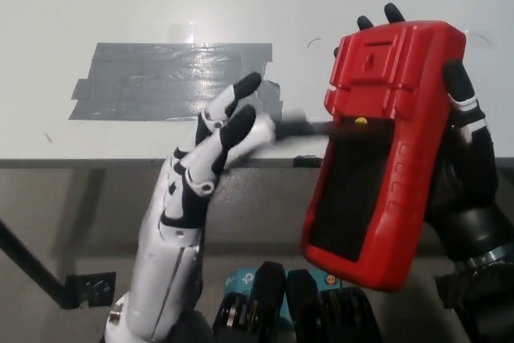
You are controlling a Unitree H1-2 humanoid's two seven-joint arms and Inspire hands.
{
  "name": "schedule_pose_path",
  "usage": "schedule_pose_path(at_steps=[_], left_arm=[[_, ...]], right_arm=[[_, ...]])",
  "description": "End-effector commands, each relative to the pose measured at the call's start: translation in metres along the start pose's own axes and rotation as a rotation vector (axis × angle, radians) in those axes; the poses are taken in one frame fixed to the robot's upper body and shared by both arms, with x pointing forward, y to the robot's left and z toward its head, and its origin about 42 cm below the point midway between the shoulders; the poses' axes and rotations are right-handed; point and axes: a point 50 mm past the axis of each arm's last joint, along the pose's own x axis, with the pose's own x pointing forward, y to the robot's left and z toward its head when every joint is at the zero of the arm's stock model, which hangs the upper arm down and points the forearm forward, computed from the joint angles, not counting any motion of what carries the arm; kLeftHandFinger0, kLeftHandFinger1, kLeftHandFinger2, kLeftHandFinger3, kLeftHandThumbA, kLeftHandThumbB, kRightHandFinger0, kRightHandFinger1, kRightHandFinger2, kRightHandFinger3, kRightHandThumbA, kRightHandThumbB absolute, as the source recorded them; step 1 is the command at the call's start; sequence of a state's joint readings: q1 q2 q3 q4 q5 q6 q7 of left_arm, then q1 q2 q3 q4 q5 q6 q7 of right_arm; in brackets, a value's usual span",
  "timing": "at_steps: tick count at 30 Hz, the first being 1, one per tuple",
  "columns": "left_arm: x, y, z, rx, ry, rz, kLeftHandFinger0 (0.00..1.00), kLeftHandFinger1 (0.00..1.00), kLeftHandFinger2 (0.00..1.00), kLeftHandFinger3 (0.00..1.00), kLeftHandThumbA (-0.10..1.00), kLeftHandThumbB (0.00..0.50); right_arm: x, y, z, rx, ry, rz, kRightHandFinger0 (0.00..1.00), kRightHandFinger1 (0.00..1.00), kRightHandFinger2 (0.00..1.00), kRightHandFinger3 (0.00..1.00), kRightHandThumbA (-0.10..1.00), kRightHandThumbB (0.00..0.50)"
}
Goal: The robot first picks the multimeter with right hand and then unfolds the black stand on the back of it using left hand
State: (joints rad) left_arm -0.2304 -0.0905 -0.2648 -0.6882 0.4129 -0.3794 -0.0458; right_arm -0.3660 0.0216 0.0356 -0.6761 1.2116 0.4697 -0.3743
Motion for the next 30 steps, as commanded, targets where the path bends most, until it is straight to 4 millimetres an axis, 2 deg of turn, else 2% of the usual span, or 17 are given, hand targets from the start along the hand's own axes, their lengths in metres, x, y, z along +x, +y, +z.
schedule_pose_path(at_steps=[1,2,4,6,8,11,14,16,19,20,21,22,23,24,26,27,30], left_arm=[[-0.005,-0.005,0.006,-0.041,-0.044,0.031,0.89,0.13,0.36,1.0,1.0,0.09],[-0.01,-0.008,0.005,0.038,-0.028,0.044,0.83,0.11,0.34,1.0,1.0,0.081],[-0.012,-0.009,0.004,0.057,-0.021,0.045,0.86,0.11,0.32,1.0,1.0,0.077],[-0.015,-0.014,0.003,0.079,-0.005,0.044,0.8,0.12,0.33,1.0,1.0,0.098],[-0.017,-0.018,-0.002,0.086,-0.001,0.05,0.85,0.1,0.28,1.0,1.0,0.113],[-0.019,-0.023,-0.006,0.1,0.011,0.058,0.84,0.1,0.24,1.0,1.0,0.12],[-0.022,-0.024,-0.01,0.083,0.019,0.048,0.89,0.13,0.3,1.0,1.0,0.123],[-0.024,-0.025,-0.012,0.07,0.03,0.049,0.9,0.11,0.27,1.0,1.0,0.134],[-0.025,-0.025,-0.013,0.102,0.015,0.057,0.75,0.08,0.27,1.0,1.0,0.115],[-0.025,-0.024,-0.012,0.11,0.01,0.061,0.73,0.13,0.33,1.0,1.0,0.11],[-0.025,-0.021,-0.011,0.124,0.003,0.075,0.79,0.3,0.52,1.0,1.0,0.101],[-0.025,-0.02,-0.011,0.13,0.001,0.081,0.82,0.35,0.58,1.0,1.0,0.097],[-0.023,-0.017,-0.008,0.118,-0.007,0.098,0.9,0.54,0.78,1.0,1.0,0.088],[-0.021,-0.015,-0.006,0.14,-0.021,0.144,1.0,0.8,0.98,1.0,1.0,0.079],[-0.011,-0.01,-0.006,0.24,-0.085,0.201,1.0,0.96,1.0,1.0,1.0,0.061],[-0.007,-0.011,-0.005,0.257,-0.105,0.222,1.0,1.0,1.0,1.0,1.0,0.073],[-0.003,-0.014,-0.001,0.259,-0.147,0.248,1.0,1.0,1.0,1.0,1.0,0.124]], right_arm=[[-0.001,0.024,0.014,0.04,-0.101,0.094,0.0,0.43,0.9,0.87,-0.1,0.116],[-0.003,0.029,0.016,0.056,-0.124,0.106,0.0,0.41,0.89,0.85,-0.1,0.108],[-0.003,0.032,0.017,0.073,-0.133,0.118,0.0,0.41,0.88,0.85,-0.1,0.11],[-0.005,0.037,0.018,0.085,-0.154,0.124,0.0,0.37,0.83,0.82,-0.1,0.131],[-0.008,0.043,0.02,0.09,-0.165,0.125,0.0,0.35,0.81,0.8,-0.1,0.134],[-0.01,0.049,0.022,0.084,-0.173,0.133,0.0,0.34,0.79,0.77,-0.1,0.128],[-0.011,0.052,0.025,0.078,-0.194,0.148,0.0,0.33,0.78,0.78,-0.1,0.104],[-0.013,0.052,0.027,0.082,-0.201,0.152,0.0,0.31,0.77,0.79,-0.1,0.101],[-0.012,0.054,0.03,0.089,-0.211,0.162,0.0,0.31,0.79,0.82,-0.1,0.092],[-0.012,0.055,0.03,0.087,-0.213,0.161,0.0,0.3,0.79,0.84,-0.1,0.09],[-0.012,0.055,0.031,0.08,-0.217,0.157,0.0,0.3,0.8,0.85,-0.1,0.095],[-0.012,0.055,0.031,0.078,-0.218,0.155,0.0,0.3,0.8,0.85,-0.1,0.092],[-0.011,0.055,0.032,0.078,-0.217,0.158,0.0,0.3,0.8,0.85,-0.1,0.09],[-0.011,0.054,0.032,0.074,-0.222,0.151,0.0,0.3,0.8,0.85,-0.1,0.09],[-0.01,0.052,0.032,0.073,-0.229,0.135,0.0,0.32,0.84,0.86,-0.1,0.092],[-0.01,0.051,0.032,0.08,-0.231,0.133,0.0,0.37,0.88,0.87,-0.1,0.094],[-0.008,0.048,0.031,0.091,-0.23,0.128,0.0,0.4,0.93,0.87,-0.1,0.088]])
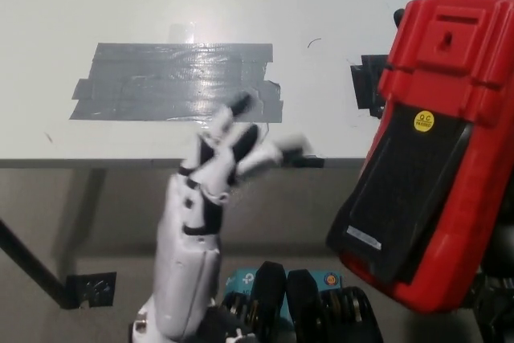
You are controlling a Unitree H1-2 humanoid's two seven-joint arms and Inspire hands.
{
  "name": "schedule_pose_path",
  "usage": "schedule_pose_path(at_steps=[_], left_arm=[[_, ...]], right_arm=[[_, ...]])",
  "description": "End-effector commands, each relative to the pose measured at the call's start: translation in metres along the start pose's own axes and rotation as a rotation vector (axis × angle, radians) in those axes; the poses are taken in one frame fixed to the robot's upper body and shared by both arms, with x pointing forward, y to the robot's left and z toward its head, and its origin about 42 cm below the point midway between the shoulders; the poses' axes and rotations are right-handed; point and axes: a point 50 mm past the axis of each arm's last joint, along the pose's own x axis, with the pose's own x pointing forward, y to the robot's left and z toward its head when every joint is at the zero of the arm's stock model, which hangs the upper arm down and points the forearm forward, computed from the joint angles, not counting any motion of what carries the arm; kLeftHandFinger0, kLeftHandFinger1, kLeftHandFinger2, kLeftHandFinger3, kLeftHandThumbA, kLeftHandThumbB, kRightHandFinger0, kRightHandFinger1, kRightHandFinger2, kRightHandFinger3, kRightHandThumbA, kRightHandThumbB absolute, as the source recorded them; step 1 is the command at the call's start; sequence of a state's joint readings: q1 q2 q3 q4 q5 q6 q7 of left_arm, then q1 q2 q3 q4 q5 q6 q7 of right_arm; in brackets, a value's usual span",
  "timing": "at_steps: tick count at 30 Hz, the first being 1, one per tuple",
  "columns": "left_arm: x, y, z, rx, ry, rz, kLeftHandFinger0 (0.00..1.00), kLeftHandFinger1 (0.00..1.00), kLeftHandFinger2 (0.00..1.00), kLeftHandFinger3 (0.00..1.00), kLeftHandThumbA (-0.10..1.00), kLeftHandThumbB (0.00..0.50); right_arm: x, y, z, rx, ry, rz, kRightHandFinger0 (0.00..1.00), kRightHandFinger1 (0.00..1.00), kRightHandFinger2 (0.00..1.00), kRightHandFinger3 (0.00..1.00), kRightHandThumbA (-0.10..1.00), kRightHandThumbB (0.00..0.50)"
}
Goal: The robot first picks the multimeter with right hand and then unfolds the black stand on the back of it using left hand
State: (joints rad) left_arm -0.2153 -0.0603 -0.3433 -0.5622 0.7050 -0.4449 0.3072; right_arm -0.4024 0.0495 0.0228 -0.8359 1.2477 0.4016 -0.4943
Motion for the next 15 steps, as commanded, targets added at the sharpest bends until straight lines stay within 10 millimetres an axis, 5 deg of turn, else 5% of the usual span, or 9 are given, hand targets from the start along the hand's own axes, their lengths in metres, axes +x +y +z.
schedule_pose_path(at_steps=[1,5,7,10,15], left_arm=[[0.012,0.005,0.014,0.065,-0.141,0.142,1.0,1.0,1.0,1.0,1.0,0.135],[0.008,-0.001,0.015,0.04,-0.177,0.123,1.0,1.0,1.0,1.0,1.0,0.112],[0.012,-0.008,0.015,0.023,-0.214,0.127,1.0,1.0,1.0,1.0,1.0,0.22],[0.006,-0.016,0.022,-0.024,-0.183,0.06,1.0,1.0,1.0,1.0,1.0,0.251],[-0.015,-0.017,0.036,0.016,-0.123,-0.109,1.0,1.0,1.0,1.0,1.0,0.187]], right_arm=[[0.006,0.01,0.009,0.055,-0.082,0.061,0.0,0.41,0.95,0.89,-0.1,0.083],[0.008,0.009,0.008,0.042,-0.084,0.04,0.0,0.41,0.93,0.87,-0.1,0.093],[0.009,0.006,0.008,0.036,-0.081,0.041,0.0,0.42,0.93,0.92,-0.1,0.084],[0.011,0.004,0.007,0.034,-0.077,0.037,0.0,0.43,0.92,0.99,-0.1,0.088],[0.014,0.006,0.004,0.063,-0.077,0.028,0.0,0.44,0.92,1.0,-0.1,0.075]])
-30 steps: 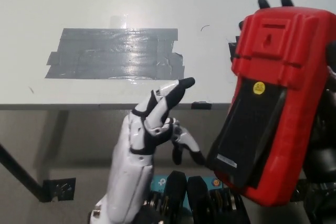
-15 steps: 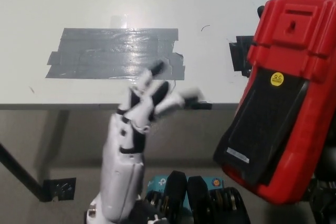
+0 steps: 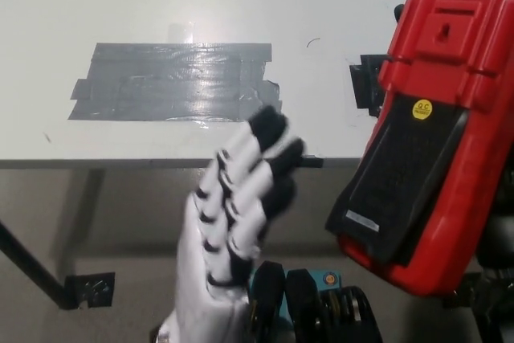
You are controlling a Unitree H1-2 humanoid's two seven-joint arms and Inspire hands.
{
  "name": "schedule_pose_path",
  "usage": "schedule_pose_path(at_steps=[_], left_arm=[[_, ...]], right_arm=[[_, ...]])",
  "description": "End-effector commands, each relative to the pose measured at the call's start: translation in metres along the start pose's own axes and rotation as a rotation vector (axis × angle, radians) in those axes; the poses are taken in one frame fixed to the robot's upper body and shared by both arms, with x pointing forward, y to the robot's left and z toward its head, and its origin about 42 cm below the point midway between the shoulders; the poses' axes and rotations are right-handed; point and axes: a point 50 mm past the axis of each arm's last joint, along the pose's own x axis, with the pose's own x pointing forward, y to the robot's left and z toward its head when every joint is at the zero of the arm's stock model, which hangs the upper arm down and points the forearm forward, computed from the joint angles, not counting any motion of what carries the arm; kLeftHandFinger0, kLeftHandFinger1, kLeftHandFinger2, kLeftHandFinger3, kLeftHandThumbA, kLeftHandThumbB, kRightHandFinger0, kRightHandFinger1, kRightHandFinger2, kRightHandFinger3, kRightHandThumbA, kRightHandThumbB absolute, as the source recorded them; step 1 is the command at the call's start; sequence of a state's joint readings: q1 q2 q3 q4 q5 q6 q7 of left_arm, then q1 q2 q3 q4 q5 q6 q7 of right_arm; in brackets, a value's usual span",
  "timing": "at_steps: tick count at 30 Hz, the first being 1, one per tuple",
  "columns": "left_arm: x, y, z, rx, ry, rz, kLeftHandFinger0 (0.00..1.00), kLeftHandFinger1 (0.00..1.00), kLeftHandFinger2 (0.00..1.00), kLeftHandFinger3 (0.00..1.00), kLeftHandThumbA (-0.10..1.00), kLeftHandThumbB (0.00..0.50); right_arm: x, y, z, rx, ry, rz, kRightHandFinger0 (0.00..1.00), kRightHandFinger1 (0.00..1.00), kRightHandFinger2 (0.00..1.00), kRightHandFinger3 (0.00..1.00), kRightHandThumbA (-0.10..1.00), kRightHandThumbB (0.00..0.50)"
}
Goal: The robot first picks the multimeter with right hand and then unfolds the black stand on the back of it using left hand
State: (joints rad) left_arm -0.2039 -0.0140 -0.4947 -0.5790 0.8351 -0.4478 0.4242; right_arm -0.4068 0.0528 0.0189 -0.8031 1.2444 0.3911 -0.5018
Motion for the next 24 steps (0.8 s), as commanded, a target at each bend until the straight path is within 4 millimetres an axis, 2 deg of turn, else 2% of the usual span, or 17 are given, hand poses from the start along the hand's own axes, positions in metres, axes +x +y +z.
schedule_pose_path(at_steps=[1,6,8,9,10,12,13,14,15,16,17,18,19,20,21,22,24], left_arm=[[-0.012,-0.005,0.013,0.032,-0.02,-0.116,1.0,1.0,1.0,1.0,1.0,0.174],[-0.026,-0.018,0.014,-0.007,0.017,-0.156,1.0,1.0,1.0,1.0,1.0,0.171],[-0.032,-0.022,0.013,-0.038,0.028,-0.152,1.0,1.0,1.0,1.0,1.0,0.186],[-0.035,-0.025,0.012,-0.097,0.04,-0.127,1.0,1.0,1.0,1.0,1.0,0.216],[-0.039,-0.027,0.01,-0.143,0.047,-0.099,1.0,1.0,1.0,1.0,1.0,0.204],[-0.045,-0.026,0.011,-0.185,0.069,-0.093,1.0,0.79,0.92,1.0,1.0,0.206],[-0.047,-0.027,0.011,-0.165,0.067,-0.067,1.0,0.51,0.71,1.0,1.0,0.172],[-0.046,-0.028,0.011,-0.166,0.066,-0.059,1.0,0.42,0.57,1.0,1.0,0.17],[-0.046,-0.028,0.011,-0.172,0.068,-0.058,1.0,0.4,0.55,1.0,1.0,0.172],[-0.045,-0.028,0.009,-0.177,0.067,-0.058,0.94,0.36,0.55,1.0,1.0,0.172],[-0.045,-0.028,0.009,-0.175,0.065,-0.061,0.89,0.31,0.62,1.0,1.0,0.158],[-0.048,-0.027,0.012,-0.191,0.078,-0.051,0.81,0.23,0.62,1.0,1.0,0.149],[-0.049,-0.028,0.014,-0.196,0.076,-0.037,0.77,0.29,0.49,1.0,1.0,0.122],[-0.051,-0.027,0.016,-0.195,0.083,-0.036,0.79,0.3,0.46,1.0,1.0,0.114],[-0.056,-0.025,0.019,-0.192,0.093,-0.037,0.82,0.37,0.5,1.0,1.0,0.122],[-0.057,-0.024,0.018,-0.189,0.097,-0.033,0.81,0.39,0.55,1.0,1.0,0.139],[-0.057,-0.022,0.017,-0.19,0.099,-0.033,0.84,0.32,0.46,1.0,1.0,0.144]], right_arm=[[0.009,0.014,0.005,0.045,-0.077,0.056,0.0,0.45,0.93,1.0,-0.1,0.07],[0.01,0.014,0.006,0.033,-0.092,0.037,0.0,0.46,0.9,1.0,-0.1,0.049],[0.009,0.016,0.006,0.03,-0.096,0.037,0.0,0.46,0.9,1.0,-0.1,0.055],[0.009,0.016,0.006,0.031,-0.096,0.036,0.0,0.46,0.9,1.0,-0.1,0.055],[0.009,0.016,0.005,0.035,-0.097,0.036,0.0,0.46,0.9,1.0,-0.1,0.054],[0.009,0.015,0.005,0.044,-0.094,0.036,0.0,0.46,0.9,1.0,-0.1,0.053],[0.008,0.015,0.005,0.039,-0.096,0.037,0.0,0.46,0.9,1.0,-0.1,0.059],[0.008,0.014,0.004,0.041,-0.095,0.038,0.0,0.47,0.9,1.0,-0.1,0.058],[0.008,0.014,0.004,0.041,-0.094,0.039,0.0,0.47,0.9,1.0,-0.1,0.057],[0.008,0.014,0.004,0.039,-0.092,0.043,0.0,0.47,0.9,1.0,-0.1,0.054],[0.009,0.015,0.004,0.038,-0.092,0.045,0.0,0.46,0.9,0.99,-0.1,0.049],[0.007,0.015,0.002,0.043,-0.089,0.043,0.0,0.45,0.89,0.98,-0.1,0.049],[0.006,0.016,0.001,0.051,-0.089,0.041,0.0,0.45,0.89,0.97,-0.1,0.057],[0.005,0.016,-0.001,0.055,-0.086,0.036,0.0,0.45,0.89,0.97,-0.1,0.057],[0.003,0.016,-0.003,0.057,-0.082,0.028,0.0,0.45,0.89,0.97,-0.1,0.063],[0.004,0.015,-0.003,0.049,-0.088,0.023,0.0,0.44,0.89,0.98,-0.1,0.067],[0.006,0.015,-0.004,0.05,-0.088,0.026,0.0,0.44,0.89,0.98,-0.1,0.072]])
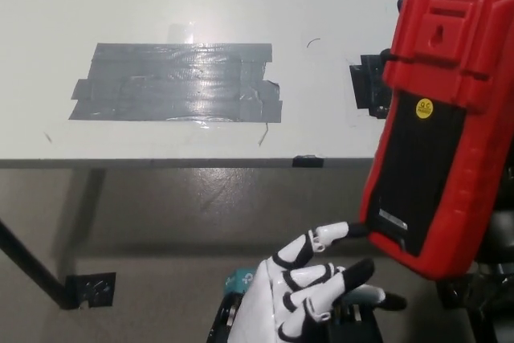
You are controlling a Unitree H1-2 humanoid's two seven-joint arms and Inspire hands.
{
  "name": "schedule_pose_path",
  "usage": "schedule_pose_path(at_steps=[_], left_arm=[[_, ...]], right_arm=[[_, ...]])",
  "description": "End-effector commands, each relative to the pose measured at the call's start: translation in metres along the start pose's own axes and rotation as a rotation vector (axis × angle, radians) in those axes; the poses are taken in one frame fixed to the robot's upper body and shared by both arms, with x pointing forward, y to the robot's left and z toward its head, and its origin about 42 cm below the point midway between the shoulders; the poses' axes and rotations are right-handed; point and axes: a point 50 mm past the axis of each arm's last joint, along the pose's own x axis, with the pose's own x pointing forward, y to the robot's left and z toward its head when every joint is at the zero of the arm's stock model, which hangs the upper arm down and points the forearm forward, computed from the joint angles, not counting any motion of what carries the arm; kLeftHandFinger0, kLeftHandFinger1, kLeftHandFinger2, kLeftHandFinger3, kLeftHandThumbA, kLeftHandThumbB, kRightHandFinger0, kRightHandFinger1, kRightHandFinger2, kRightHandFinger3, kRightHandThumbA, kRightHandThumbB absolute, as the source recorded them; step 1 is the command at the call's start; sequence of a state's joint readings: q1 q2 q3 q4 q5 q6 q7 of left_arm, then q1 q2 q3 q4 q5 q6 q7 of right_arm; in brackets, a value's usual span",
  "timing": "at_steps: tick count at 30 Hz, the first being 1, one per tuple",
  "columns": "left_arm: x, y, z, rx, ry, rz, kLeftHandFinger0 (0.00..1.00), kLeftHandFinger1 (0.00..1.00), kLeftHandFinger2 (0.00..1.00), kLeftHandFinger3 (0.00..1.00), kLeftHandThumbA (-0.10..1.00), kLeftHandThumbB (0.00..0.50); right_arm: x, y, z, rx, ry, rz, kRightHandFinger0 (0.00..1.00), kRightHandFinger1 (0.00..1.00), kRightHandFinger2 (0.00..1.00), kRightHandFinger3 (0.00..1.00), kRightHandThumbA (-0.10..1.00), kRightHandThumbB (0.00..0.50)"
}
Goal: The robot first picks the multimeter with right hand and then unfolds the black stand on the back of it using left hand
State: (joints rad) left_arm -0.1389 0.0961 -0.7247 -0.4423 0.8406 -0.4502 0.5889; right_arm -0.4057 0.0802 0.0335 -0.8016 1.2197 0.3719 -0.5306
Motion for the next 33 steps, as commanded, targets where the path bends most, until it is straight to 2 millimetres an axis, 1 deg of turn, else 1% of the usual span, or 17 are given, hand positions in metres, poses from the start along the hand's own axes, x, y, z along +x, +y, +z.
schedule_pose_path(at_steps=[1,4,6,8,9,11,12,13,14,15,18,20,22,25,28,30,33], left_arm=[[-0.003,0.006,0.005,-0.026,-0.005,0.088,0.79,0.3,0.48,1.0,1.0,0.144],[-0.002,0.007,0.003,-0.024,-0.006,0.092,0.83,0.29,0.51,1.0,1.0,0.153],[-0.005,0.01,0.005,-0.008,0.007,0.095,0.89,0.37,0.77,1.0,1.0,0.157],[-0.01,0.013,0.006,0.014,0.015,0.084,1.0,0.46,0.86,1.0,1.0,0.167],[-0.014,0.017,0.005,0.023,0.02,0.081,1.0,0.61,0.92,1.0,1.0,0.17],[-0.021,0.022,0.003,0.039,0.04,0.082,1.0,0.76,0.88,1.0,1.0,0.167],[-0.023,0.024,0.003,0.043,0.052,0.08,1.0,0.76,0.85,1.0,1.0,0.169],[-0.026,0.023,0.005,0.043,0.062,0.079,1.0,0.74,0.79,1.0,1.0,0.169],[-0.034,0.027,0.004,0.068,0.098,0.054,1.0,0.58,0.66,1.0,1.0,0.196],[-0.038,0.028,0.005,0.077,0.111,0.048,1.0,0.52,0.62,1.0,1.0,0.192],[-0.055,0.035,0.003,0.101,0.158,0.022,1.0,0.46,0.52,1.0,1.0,0.174],[-0.066,0.038,0.003,0.096,0.196,-0.001,1.0,0.48,0.52,1.0,1.0,0.167],[-0.075,0.041,0.003,0.104,0.216,-0.02,1.0,0.53,0.58,1.0,1.0,0.165],[-0.091,0.053,0.002,0.14,0.279,-0.086,1.0,0.68,0.77,1.0,1.0,0.18],[-0.105,0.068,0.001,0.182,0.358,-0.172,1.0,1.0,1.0,1.0,1.0,0.196],[-0.111,0.077,-0.003,0.228,0.408,-0.213,1.0,1.0,1.0,1.0,1.0,0.201],[-0.121,0.086,-0.015,0.271,0.454,-0.224,1.0,1.0,1.0,1.0,1.0,0.189]], right_arm=[[0.005,0.013,0.001,0.044,-0.066,0.057,0.0,0.42,0.88,0.96,-0.1,0.073],[0.009,0.012,0.002,0.049,-0.075,0.057,0.0,0.4,0.87,0.92,-0.1,0.075],[0.01,0.011,0.002,0.063,-0.073,0.038,0.0,0.4,0.87,0.9,-0.1,0.075],[0.01,0.01,0.002,0.072,-0.072,0.017,0.0,0.39,0.87,0.9,-0.1,0.075],[0.012,0.009,0.001,0.07,-0.076,0.008,0.0,0.39,0.9,0.92,-0.1,0.07],[0.017,0.005,0.001,0.074,-0.082,-0.002,0.0,0.44,0.92,0.94,-0.1,0.066],[0.02,0.004,0.0,0.071,-0.086,-0.013,0.0,0.46,0.92,0.93,-0.1,0.059],[0.019,0.003,0.0,0.07,-0.086,-0.022,0.0,0.48,0.91,0.92,-0.1,0.058],[0.029,-0.005,0.0,0.04,-0.096,-0.05,0.0,0.48,0.92,0.95,-0.1,0.047],[0.032,-0.01,-0.001,0.028,-0.097,-0.066,0.0,0.46,0.93,0.98,-0.1,0.029],[0.054,-0.032,0.001,-0.032,-0.109,-0.123,0.0,0.44,0.93,1.0,-0.1,0.008],[0.067,-0.048,0.004,-0.099,-0.131,-0.155,0.0,0.44,0.92,1.0,-0.1,0.02],[0.073,-0.059,0.008,-0.21,-0.177,-0.194,0.0,0.43,0.87,0.97,-0.1,0.051],[0.082,-0.075,0.024,-0.407,-0.248,-0.256,0.0,0.37,0.82,0.89,-0.1,0.065],[0.087,-0.085,0.034,-0.539,-0.288,-0.286,0.0,0.25,0.74,0.87,-0.1,0.102],[0.091,-0.09,0.041,-0.599,-0.308,-0.305,0.0,0.19,0.67,0.83,-0.1,0.112],[0.102,-0.098,0.055,-0.717,-0.331,-0.306,0.0,0.29,0.79,0.78,-0.1,0.091]])
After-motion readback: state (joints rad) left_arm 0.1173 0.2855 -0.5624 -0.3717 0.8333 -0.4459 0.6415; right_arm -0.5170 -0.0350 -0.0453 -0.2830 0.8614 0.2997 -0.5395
